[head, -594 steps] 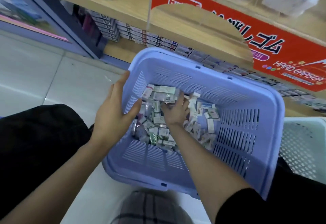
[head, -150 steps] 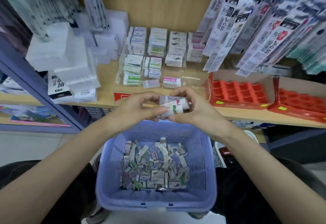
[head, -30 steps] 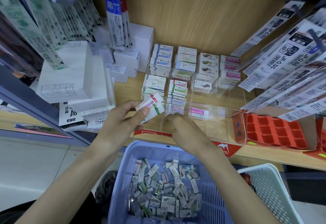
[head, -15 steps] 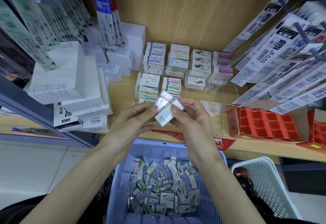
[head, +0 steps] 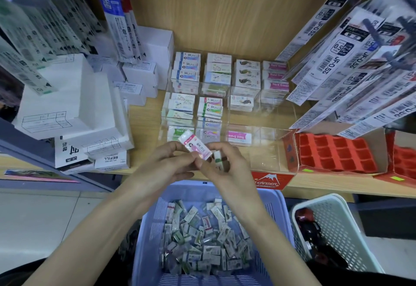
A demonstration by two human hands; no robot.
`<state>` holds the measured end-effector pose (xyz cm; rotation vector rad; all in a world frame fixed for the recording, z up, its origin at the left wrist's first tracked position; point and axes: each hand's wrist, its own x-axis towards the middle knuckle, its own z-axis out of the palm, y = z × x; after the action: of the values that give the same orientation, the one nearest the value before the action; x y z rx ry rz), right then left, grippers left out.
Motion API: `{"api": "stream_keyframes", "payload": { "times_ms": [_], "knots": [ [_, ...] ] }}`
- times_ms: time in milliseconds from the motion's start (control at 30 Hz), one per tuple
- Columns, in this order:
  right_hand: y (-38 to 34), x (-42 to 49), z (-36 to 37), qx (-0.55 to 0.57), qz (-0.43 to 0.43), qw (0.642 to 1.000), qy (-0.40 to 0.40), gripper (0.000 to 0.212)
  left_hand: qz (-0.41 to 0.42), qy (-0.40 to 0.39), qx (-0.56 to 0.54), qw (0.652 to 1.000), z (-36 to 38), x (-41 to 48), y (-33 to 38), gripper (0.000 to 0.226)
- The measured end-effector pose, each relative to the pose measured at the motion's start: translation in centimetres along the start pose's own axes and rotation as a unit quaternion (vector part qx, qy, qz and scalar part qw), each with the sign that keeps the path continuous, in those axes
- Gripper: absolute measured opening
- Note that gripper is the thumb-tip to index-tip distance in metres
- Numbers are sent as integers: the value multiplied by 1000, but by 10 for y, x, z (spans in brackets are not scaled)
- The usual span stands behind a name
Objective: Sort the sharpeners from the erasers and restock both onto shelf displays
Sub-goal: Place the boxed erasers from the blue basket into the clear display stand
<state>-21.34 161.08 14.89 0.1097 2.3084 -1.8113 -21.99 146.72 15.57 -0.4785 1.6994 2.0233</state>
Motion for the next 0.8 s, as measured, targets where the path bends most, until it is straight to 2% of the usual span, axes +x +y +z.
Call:
{"api": "stream_keyframes", "payload": {
  "times_ms": [167, 300, 400, 567, 600, 667, 700, 733, 767, 800],
  "knots": [
    [11, -5, -6, -104, -77, 991, 26, 31, -3, -16, 20, 1000, 3, -1, 1, 38],
    [13, 2, -20, -135, -94, 986, 6, 34, 71, 37, 50, 996, 4, 2, 6, 31],
    [14, 8, -25, -185, -111, 976, 2, 39, 118, 71, 22, 990, 1, 7, 7, 29],
    [7, 22, -25, -327, -243, 909, 88, 35, 123, 83, -26, 989, 4, 15, 9, 31],
    [7, 26, -25, -322, -257, 906, 99, 33, 122, 83, -39, 988, 6, 16, 10, 30],
    [4, 33, -26, -273, -242, 925, 102, 33, 126, 86, -43, 987, 8, 18, 13, 25],
    [3, 38, -27, -251, -223, 937, 99, 34, 136, 102, -5, 985, 8, 19, 13, 24],
    [1, 44, -29, -242, -202, 943, 104, 34, 160, 131, 83, 975, 7, 20, 11, 27],
    [-1, 53, -32, -246, -182, 945, 114, 35, 198, 170, 216, 941, 5, 21, 8, 35],
    [-3, 64, -35, -259, -164, 943, 127, 35, 239, 198, 350, 884, 2, 21, 4, 50]
  ]
}}
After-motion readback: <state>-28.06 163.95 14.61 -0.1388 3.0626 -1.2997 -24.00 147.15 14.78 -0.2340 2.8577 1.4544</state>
